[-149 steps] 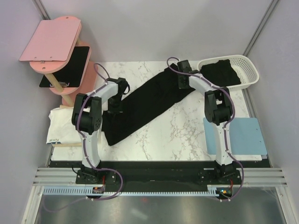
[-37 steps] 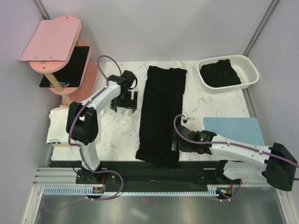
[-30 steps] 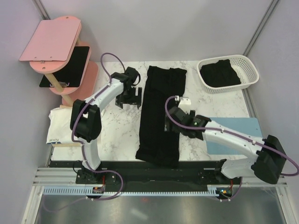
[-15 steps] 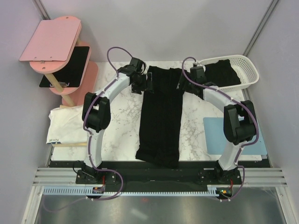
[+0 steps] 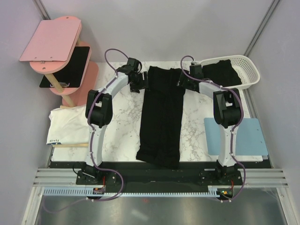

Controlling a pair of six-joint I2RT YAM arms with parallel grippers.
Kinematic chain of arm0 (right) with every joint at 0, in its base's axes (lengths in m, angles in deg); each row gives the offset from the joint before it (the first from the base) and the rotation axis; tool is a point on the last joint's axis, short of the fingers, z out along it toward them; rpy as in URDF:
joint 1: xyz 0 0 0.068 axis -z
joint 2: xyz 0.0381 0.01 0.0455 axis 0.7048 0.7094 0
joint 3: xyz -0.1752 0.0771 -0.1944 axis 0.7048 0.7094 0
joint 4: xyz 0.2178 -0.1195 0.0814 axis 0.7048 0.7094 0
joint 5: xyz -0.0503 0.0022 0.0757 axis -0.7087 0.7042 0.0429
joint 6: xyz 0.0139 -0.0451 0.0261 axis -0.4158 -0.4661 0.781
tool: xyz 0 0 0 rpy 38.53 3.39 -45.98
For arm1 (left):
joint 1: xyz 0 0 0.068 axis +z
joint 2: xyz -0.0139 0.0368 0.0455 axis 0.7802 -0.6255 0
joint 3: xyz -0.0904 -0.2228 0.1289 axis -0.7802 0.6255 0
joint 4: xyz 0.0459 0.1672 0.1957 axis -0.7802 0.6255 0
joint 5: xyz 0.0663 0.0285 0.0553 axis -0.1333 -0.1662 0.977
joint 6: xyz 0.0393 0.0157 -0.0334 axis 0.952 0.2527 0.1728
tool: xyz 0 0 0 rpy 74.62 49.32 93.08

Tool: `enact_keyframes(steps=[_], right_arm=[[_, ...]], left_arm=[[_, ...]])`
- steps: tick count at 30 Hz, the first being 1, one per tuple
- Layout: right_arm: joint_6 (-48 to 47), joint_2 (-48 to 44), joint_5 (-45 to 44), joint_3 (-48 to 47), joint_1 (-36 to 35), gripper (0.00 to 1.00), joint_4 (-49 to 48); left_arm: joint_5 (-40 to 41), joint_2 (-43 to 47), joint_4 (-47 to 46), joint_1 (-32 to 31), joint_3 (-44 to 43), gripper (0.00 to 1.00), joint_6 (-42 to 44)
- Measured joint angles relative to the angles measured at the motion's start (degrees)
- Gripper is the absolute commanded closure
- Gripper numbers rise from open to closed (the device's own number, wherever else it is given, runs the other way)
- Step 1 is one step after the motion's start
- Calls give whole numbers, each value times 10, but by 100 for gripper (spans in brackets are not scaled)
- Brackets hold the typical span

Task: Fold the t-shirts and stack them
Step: Rotate the tshirt 90 degrees

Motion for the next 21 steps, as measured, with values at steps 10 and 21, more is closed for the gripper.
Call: enact_keyframes(steps=[10,21], right_arm=[[3,81,19,-116,4,95,16],[-5,219,47,-341,3,91,85]], left_arm=[[-11,-65,-8,14,-35,98,-16],[-15,-74,-14,29,-44,87,-19]])
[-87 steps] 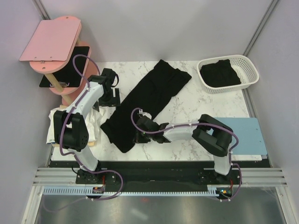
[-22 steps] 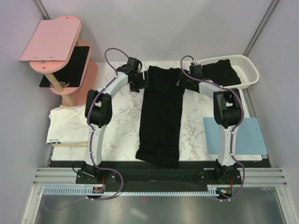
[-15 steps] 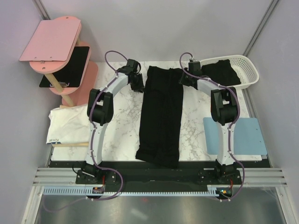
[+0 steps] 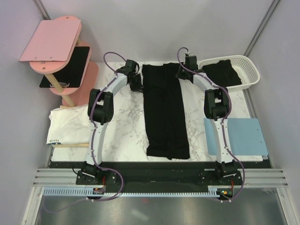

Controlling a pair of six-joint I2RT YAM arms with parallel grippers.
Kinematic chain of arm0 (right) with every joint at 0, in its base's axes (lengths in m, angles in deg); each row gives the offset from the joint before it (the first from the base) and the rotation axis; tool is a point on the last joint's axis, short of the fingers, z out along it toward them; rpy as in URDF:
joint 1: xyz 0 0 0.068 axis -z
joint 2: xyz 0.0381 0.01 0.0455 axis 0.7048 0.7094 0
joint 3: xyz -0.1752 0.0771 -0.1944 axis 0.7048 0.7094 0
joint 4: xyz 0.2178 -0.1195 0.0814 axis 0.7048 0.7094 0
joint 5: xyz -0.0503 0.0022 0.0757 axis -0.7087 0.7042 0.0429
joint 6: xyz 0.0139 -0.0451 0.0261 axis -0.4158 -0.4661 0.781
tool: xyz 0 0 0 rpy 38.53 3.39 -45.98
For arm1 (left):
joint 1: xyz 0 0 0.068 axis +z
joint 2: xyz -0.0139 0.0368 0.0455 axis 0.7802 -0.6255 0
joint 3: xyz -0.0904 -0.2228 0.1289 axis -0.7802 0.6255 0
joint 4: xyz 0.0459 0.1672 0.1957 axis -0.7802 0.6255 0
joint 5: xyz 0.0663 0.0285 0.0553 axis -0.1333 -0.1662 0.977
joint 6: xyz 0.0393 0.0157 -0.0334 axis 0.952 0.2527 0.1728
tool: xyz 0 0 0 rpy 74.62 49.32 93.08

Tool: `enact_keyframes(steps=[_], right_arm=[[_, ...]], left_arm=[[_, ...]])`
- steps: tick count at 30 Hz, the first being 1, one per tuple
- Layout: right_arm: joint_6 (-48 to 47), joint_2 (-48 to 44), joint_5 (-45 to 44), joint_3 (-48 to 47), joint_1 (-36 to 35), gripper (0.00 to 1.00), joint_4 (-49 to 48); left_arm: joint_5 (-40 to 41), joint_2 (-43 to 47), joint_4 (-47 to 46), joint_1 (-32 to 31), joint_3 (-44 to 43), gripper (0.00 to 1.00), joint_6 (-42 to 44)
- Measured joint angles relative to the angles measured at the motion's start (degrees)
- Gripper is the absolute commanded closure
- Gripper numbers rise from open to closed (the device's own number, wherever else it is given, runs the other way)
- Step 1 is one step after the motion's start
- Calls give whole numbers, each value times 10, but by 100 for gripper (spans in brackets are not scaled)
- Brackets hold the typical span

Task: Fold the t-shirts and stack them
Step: Rotate the tshirt 90 degrees

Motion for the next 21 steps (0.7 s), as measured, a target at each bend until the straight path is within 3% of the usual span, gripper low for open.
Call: enact_keyframes(steps=[1,2,5,8,10,14,21], right_arm=[[0,14,3,-21,0,77,3],[0,16,4,-25,0,72,4],[-3,15,6,-22,0,53,-1],[-10,-26,6,50,0,32,-45],[-18,-75,-3,120,-1,18,-55],[-29,-182,-16,238,0,2,-58],[-15,-442,-3,474,2,2,-78]], left_arm=[[0,0,-1,2,0,81,0],[1,0,-2,4,0,58,-1],[3,7,-9,8,2,26,-9],[12,33,-14,9,31,15,-9],[21,62,-16,9,69,14,-10],[31,145,-22,6,160,19,-11],[24,353,-81,-27,408,32,-41]])
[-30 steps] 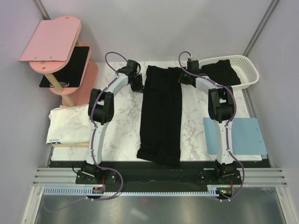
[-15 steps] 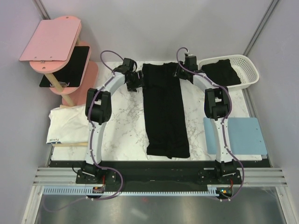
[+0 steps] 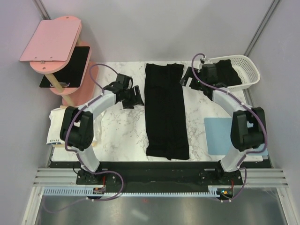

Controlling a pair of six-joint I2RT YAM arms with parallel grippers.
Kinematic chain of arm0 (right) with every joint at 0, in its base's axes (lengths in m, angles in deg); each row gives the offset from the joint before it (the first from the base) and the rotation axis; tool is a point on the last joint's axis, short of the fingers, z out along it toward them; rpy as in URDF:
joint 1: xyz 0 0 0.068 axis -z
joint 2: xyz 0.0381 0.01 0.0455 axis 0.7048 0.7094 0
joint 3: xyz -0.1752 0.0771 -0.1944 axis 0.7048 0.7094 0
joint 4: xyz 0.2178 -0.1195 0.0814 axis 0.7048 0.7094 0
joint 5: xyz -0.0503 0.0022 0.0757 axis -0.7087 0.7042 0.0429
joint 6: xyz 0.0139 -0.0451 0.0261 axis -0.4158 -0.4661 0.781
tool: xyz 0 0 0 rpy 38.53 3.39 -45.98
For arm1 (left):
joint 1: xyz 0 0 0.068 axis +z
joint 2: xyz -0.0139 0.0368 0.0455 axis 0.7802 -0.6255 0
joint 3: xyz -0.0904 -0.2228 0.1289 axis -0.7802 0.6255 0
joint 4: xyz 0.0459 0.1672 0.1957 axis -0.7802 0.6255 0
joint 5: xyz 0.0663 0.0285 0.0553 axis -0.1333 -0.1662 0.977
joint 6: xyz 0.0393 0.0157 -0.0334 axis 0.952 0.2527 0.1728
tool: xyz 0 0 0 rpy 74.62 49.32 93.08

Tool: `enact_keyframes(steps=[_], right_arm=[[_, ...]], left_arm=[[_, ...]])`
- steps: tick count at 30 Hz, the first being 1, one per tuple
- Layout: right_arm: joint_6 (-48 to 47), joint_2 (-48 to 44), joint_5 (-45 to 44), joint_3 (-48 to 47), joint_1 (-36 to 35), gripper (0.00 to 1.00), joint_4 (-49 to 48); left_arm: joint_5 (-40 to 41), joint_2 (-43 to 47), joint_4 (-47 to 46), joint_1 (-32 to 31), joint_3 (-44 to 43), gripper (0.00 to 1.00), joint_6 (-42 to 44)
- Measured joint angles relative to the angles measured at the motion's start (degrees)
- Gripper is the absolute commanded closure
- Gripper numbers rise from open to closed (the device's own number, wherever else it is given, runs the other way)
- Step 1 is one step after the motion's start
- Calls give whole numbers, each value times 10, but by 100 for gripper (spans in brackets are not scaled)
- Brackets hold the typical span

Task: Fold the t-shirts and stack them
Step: Rotate the tshirt 90 degrees

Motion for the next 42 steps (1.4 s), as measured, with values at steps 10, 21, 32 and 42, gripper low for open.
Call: enact_keyframes(steps=[10,21,32,42], right_arm=[[56,-217,68,313,0,2,11],[98,-425,109,463,-1,2,61],[144,-482,137,567,-36,2,84],[167,-547,152,607,-45,2,84]], left_arm=[[-33,185,-98,-83,316,49,-90],[-7,233,-150,-181,417,51,-168],[22,280,-158,-247,456,51,-221],[70,415,-121,-252,524,50,-258]])
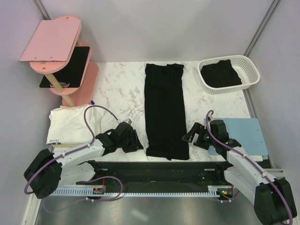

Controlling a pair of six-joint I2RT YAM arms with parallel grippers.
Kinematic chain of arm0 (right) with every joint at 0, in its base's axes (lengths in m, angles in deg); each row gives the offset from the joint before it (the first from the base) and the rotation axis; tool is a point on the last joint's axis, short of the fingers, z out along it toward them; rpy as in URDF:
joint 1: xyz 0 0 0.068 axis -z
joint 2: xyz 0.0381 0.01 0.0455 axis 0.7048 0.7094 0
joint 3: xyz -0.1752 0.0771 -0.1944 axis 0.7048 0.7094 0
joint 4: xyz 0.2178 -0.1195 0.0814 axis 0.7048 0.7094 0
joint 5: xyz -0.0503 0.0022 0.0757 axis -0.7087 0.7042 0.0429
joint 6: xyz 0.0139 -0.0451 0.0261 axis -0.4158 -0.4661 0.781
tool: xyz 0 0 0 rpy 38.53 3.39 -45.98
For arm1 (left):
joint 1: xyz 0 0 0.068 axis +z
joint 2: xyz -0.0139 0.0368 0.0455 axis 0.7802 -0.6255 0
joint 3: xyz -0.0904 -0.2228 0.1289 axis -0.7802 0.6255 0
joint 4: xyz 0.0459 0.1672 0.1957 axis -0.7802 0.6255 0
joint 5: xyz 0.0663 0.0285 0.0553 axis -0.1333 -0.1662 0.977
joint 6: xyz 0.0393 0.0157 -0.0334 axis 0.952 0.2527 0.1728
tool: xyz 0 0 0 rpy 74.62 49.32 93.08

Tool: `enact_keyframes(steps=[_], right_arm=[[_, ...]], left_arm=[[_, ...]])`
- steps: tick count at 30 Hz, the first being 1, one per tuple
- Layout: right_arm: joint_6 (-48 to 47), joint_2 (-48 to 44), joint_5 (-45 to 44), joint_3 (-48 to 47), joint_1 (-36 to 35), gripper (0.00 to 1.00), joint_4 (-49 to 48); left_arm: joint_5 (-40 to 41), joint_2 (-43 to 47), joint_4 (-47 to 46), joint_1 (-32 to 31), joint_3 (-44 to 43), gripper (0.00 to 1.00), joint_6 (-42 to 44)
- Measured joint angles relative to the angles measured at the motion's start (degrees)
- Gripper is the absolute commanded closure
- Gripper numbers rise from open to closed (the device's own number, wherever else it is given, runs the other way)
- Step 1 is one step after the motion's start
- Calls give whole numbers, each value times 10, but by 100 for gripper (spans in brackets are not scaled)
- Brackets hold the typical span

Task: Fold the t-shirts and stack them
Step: Rotate the tshirt 90 degrees, then grab the bottom of the folded rectangular tshirt with both arms

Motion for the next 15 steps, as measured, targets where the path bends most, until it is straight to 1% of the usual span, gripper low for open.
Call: enact_keyframes(steps=[5,15], right_arm=[[7,-5,7,4,-2,2,0],[9,6,14,4,-4,2,-7]], left_arm=[[2,19,4,-9,1,50,-3],[2,-20,-8,-49,0,51,-12]])
